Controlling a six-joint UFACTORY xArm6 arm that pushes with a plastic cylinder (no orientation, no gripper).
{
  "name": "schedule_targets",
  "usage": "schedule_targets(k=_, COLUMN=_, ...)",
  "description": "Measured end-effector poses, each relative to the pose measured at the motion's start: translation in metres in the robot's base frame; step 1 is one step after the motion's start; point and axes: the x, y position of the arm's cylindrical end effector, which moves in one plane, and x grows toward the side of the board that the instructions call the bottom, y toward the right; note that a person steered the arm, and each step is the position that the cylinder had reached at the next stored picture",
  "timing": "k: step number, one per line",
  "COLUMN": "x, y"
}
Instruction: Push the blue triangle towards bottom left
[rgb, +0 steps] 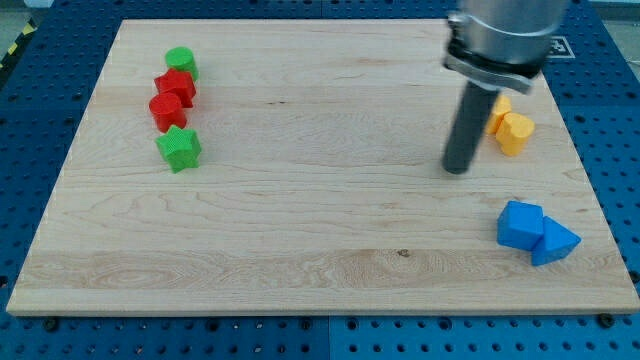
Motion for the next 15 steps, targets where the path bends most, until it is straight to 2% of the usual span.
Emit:
schedule_targets(k=1, x=0.024, y=0.054)
schedule_targets(k=2, x=0.025, y=0.055)
schedule_targets(k=4, x=0.087, y=0.081)
schedule_targets(k=8, x=0.099, y=0.082)
schedule_targets(k=12, x=0.102, y=0.056)
schedule_targets(k=15, x=0.133, y=0.061)
